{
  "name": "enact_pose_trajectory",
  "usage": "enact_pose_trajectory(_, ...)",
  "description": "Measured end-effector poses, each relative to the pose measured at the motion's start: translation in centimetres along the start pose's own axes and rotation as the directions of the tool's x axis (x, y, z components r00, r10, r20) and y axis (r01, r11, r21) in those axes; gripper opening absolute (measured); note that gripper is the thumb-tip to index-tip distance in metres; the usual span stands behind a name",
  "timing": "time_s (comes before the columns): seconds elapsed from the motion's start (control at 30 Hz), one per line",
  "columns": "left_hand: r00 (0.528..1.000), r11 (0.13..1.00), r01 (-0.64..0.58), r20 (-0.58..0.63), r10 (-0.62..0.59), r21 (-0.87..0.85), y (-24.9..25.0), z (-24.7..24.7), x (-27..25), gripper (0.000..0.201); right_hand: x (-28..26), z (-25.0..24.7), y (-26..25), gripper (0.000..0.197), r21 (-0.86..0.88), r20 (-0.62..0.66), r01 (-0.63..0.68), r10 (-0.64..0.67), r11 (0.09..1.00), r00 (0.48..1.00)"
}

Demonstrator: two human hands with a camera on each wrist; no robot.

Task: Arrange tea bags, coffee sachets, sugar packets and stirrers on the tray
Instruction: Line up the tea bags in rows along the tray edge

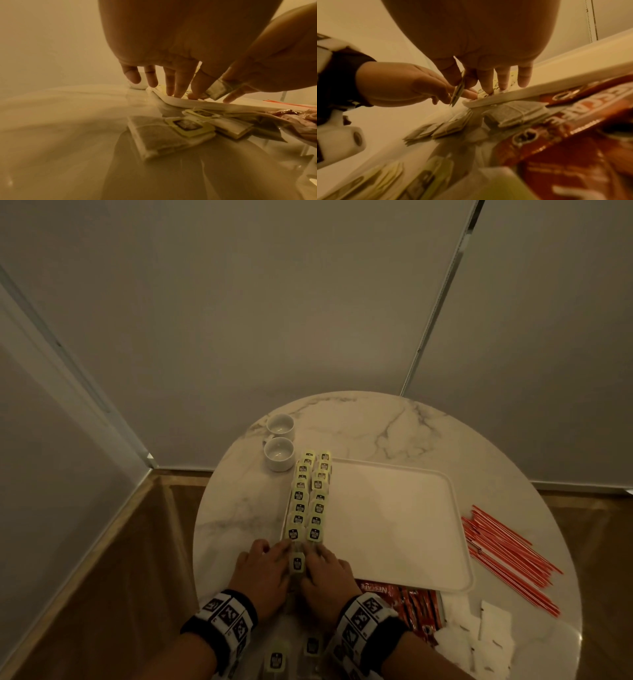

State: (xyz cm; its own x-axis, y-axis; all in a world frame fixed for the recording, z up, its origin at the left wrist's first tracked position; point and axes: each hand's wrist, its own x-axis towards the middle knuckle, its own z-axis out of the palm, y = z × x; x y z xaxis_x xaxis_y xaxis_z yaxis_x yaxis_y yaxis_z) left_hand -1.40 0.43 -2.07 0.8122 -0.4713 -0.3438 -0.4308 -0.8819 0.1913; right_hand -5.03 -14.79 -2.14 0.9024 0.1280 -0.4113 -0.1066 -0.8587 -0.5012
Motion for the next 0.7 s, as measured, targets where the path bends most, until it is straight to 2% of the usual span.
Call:
enact_pose_trajectory(0.4, 1.0, 0.999, 0.022, -0.013, -0.022, 0.024, 0.0, -0.3, 1.0, 0.053, 1.6, -0.5, 0.7, 0.062, 0.043, 0.046, 0.033, -0.035, 0.999, 0.998)
enact_pose_trajectory(0.7, 0.999, 0.999, 0.036, -0.024, -0.035, 0.02, 0.0, -0.4, 2.0, 0.054, 2.3, -0.9, 1.1, 0.06, 0.056, 0.014, 0.07, -0.071, 0.996, 0.997)
